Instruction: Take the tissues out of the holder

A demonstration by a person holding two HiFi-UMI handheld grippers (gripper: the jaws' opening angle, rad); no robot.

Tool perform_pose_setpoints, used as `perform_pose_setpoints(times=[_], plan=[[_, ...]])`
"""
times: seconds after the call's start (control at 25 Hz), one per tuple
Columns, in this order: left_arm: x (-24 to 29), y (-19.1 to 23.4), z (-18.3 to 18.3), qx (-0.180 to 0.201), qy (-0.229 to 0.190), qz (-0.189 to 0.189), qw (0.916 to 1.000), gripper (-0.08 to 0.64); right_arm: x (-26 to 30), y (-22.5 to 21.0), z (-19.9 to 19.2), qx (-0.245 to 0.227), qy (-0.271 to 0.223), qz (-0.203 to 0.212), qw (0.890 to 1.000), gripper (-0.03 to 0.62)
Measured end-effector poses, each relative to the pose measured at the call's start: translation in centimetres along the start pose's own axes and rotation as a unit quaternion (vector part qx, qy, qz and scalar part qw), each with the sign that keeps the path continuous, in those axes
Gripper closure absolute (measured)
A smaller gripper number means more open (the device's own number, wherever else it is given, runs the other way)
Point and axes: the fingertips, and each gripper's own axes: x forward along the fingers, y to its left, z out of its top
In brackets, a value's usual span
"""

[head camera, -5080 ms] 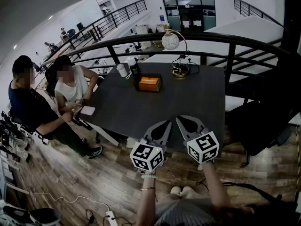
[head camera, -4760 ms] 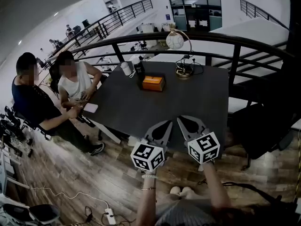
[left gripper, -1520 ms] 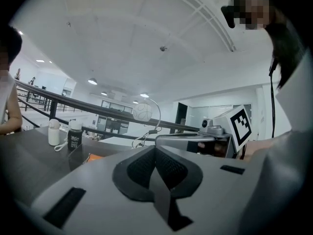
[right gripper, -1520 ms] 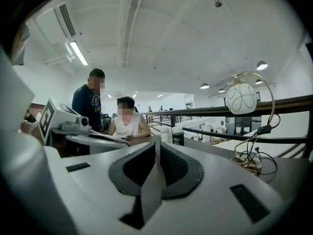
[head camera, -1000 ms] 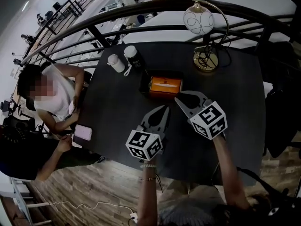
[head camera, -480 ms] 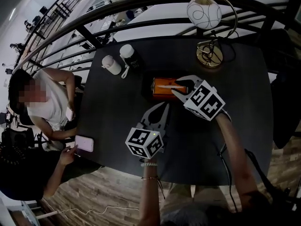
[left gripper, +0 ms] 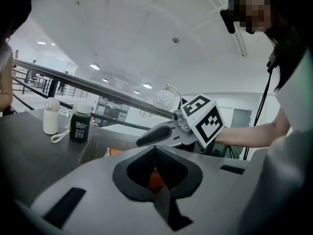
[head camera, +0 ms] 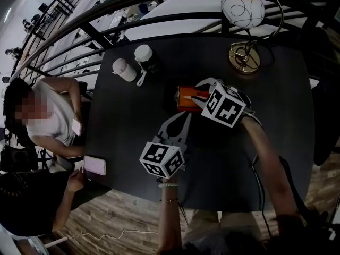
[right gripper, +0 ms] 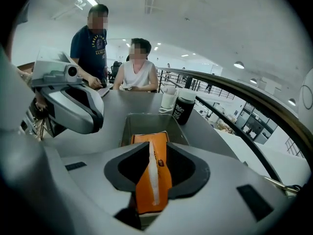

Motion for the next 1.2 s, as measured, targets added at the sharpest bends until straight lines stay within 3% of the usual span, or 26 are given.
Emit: perform_pose_setpoints(times=[0.72, 0.96, 1.2], plan=[[0.4, 2.3, 0.3, -0.015, -0.005, 0.001, 0.9999, 0.552, 4.4, -0.9, -2.4, -0.037, 0.122, 0.003, 0.992, 0.501], [0.0, 2.5, 0.2, -0.017, -0.006, 0.006, 0.9998, 0.552, 4.5, -0.9, -2.5, -0.060, 0.131, -0.010, 0.989, 0.567], [-0.6, 2.2, 0.3, -0.015, -0.009, 0.007, 0.9998, 0.552, 3.4, -1.2, -1.7, -0.056, 0.098, -0.027, 0.993, 0.575]])
